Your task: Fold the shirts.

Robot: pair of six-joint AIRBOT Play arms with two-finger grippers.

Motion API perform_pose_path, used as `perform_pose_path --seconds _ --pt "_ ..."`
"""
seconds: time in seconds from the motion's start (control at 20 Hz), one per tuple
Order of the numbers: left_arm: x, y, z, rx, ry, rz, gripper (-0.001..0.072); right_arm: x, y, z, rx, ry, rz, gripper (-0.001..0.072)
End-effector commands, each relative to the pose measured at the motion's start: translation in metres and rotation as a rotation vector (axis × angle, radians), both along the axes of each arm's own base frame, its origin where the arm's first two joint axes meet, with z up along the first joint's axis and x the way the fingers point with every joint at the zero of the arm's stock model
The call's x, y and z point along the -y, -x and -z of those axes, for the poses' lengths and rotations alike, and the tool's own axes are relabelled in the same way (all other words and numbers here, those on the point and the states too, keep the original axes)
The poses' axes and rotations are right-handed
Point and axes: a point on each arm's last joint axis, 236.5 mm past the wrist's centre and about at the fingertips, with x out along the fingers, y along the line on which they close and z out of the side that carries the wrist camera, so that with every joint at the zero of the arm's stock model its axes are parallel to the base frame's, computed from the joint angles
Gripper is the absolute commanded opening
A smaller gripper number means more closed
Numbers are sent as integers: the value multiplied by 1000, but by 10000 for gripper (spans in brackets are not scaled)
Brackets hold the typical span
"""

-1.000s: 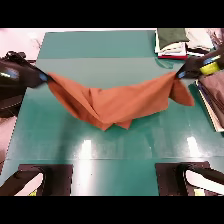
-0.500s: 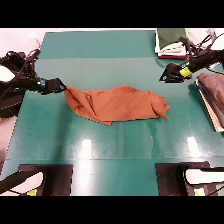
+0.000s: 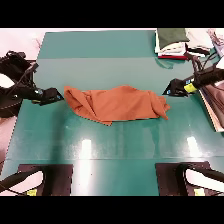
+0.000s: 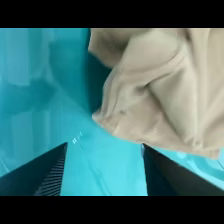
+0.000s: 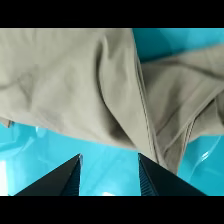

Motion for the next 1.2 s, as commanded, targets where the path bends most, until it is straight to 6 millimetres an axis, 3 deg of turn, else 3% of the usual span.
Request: perform_pose_path --seconds 0.0,0.3,0.45,0.65,1.15 --pt "12 16 28 -43 54 13 552 -2 15 15 2 -2 24 409" --pt "34 35 78 -51 140 -33 552 -2 26 18 11 -1 35 408" --pt "55 22 78 29 96 -9 552 -9 25 14 15 -34 37 408" --pt "59 2 73 93 86 -99 552 -12 25 12 16 -50 38 408" --pt "67 4 97 39 81 -97 552 -13 29 13 1 -53 29 407"
